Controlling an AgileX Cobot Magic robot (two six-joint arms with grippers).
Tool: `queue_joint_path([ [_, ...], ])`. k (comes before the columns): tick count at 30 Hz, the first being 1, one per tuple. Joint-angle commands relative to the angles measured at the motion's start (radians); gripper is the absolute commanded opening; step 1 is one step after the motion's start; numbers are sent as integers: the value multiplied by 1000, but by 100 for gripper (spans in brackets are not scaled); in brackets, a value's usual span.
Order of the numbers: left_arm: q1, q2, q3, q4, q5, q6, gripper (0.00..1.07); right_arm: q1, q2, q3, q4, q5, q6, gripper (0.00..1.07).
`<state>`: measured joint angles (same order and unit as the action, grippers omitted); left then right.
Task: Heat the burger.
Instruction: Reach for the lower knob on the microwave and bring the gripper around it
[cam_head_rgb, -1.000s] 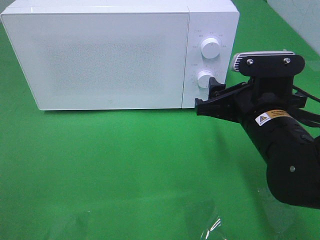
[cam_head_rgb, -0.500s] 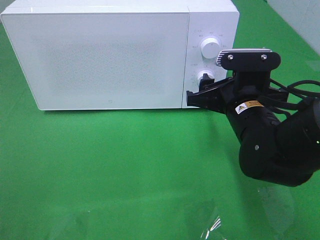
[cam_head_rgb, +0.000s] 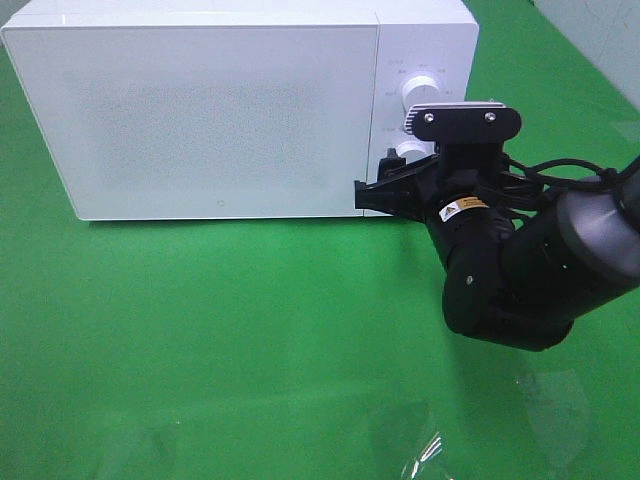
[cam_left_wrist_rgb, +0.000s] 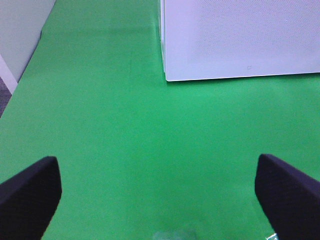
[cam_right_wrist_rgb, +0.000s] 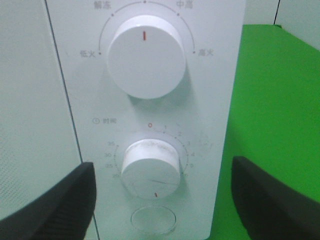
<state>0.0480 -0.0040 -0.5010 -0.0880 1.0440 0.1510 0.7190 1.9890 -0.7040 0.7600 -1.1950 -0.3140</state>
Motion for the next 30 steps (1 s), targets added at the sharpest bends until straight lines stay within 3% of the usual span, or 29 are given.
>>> queue_joint_path([
  [1, 1, -22, 2, -5, -1, -9, 98, -5, 4, -10, -15, 1, 0, 73],
  [19, 1, -21, 2, -5, -1, -9, 98, -40, 12, -29, -29, 2, 35, 73],
  [30, 1, -21, 2, -5, -1, -9, 98, -53, 107, -128, -53, 18, 30, 73],
])
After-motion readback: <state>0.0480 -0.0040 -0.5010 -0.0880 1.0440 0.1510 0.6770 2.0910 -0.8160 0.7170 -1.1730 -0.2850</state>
